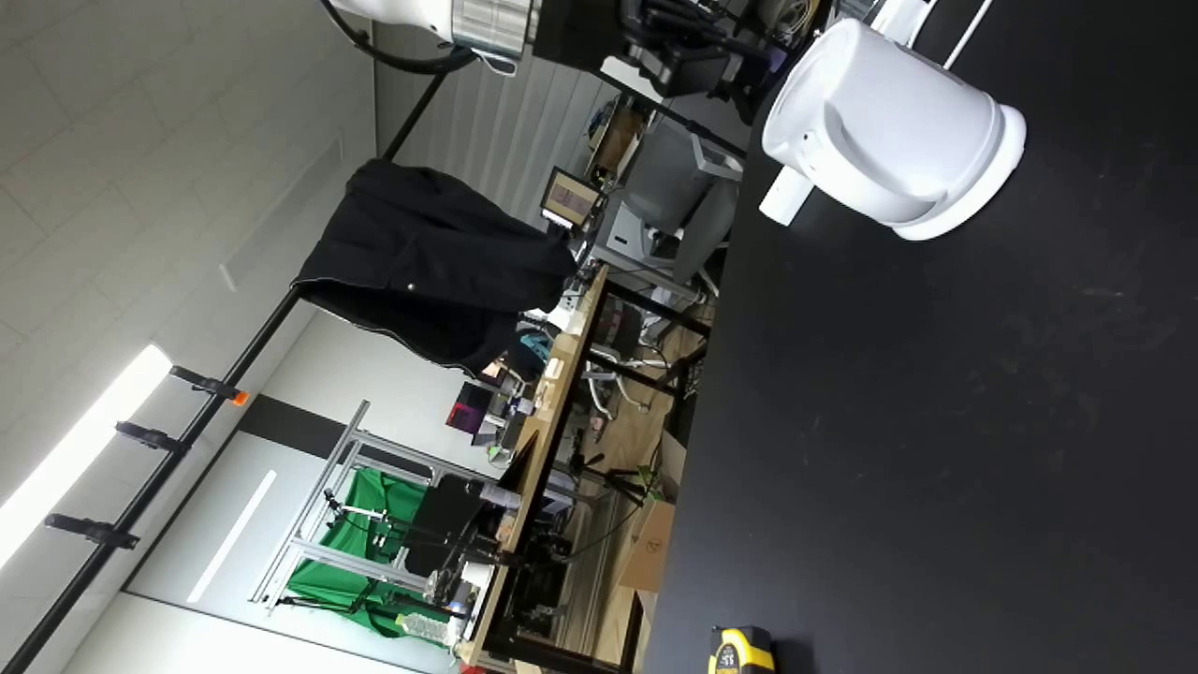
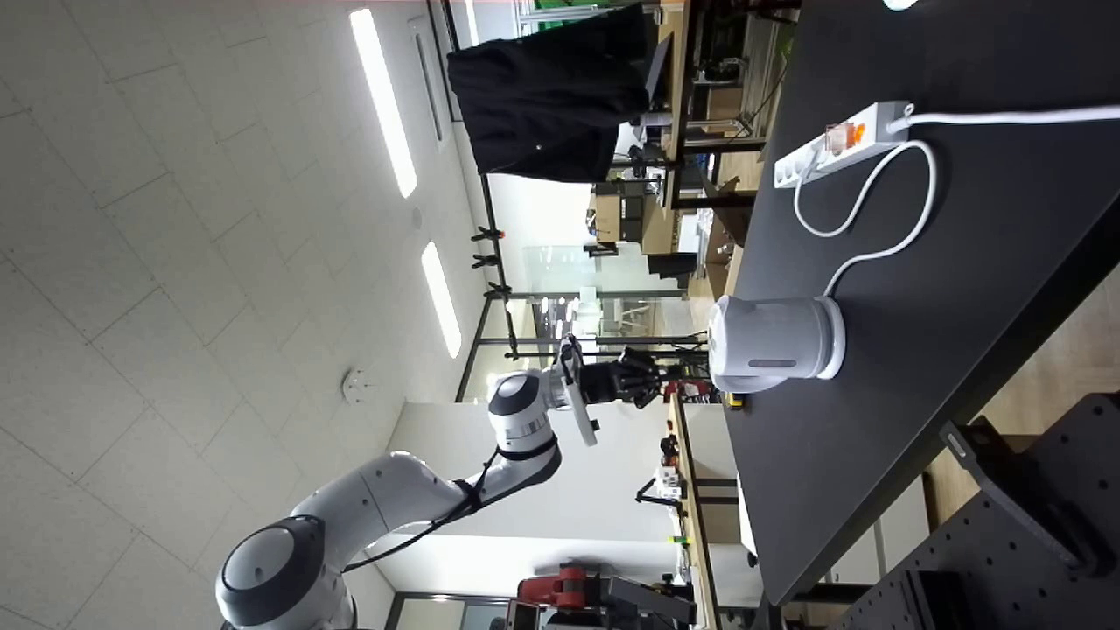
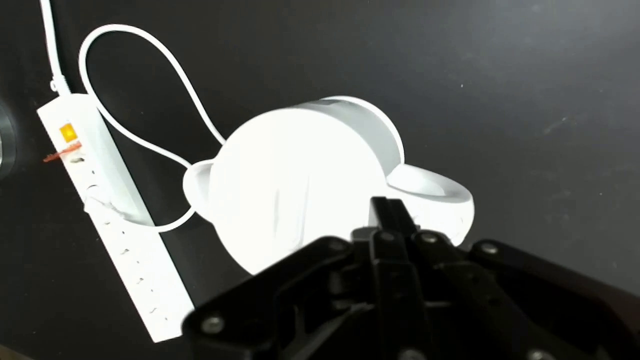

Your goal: Press the switch on the kettle

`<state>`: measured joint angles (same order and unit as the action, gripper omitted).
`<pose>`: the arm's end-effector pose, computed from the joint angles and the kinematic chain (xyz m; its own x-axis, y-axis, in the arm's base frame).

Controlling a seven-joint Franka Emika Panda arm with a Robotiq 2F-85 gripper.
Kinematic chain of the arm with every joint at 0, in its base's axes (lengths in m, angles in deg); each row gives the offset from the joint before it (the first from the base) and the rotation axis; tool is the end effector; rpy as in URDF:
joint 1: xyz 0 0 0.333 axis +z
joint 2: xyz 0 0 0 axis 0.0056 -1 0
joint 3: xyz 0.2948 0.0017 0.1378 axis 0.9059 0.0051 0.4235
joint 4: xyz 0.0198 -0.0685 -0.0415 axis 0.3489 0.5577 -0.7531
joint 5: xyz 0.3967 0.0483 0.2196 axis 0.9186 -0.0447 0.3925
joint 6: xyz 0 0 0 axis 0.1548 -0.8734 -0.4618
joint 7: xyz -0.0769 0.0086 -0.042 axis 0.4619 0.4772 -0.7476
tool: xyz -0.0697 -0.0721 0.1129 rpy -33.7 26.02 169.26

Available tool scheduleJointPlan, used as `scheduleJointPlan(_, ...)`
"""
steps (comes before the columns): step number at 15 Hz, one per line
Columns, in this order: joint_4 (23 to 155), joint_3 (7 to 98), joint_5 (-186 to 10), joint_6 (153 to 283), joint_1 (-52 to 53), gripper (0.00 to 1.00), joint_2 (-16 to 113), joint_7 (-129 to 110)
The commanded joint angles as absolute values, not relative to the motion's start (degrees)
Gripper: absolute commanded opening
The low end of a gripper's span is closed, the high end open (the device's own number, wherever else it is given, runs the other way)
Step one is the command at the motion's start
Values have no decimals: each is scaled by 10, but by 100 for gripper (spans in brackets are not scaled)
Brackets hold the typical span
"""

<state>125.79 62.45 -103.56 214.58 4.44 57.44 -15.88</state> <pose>0.5589 0.0912 0.2178 0.9751 0.2073 -0.0793 0.2201 -0.9495 0.2236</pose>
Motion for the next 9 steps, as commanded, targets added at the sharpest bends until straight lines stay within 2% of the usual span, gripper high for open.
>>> scheduleJointPlan(1,1211,618,-1043,2107,67,0,522,-175)
scheduleJointPlan(9,1183,613,-1047,2115,99,0,479,-177)
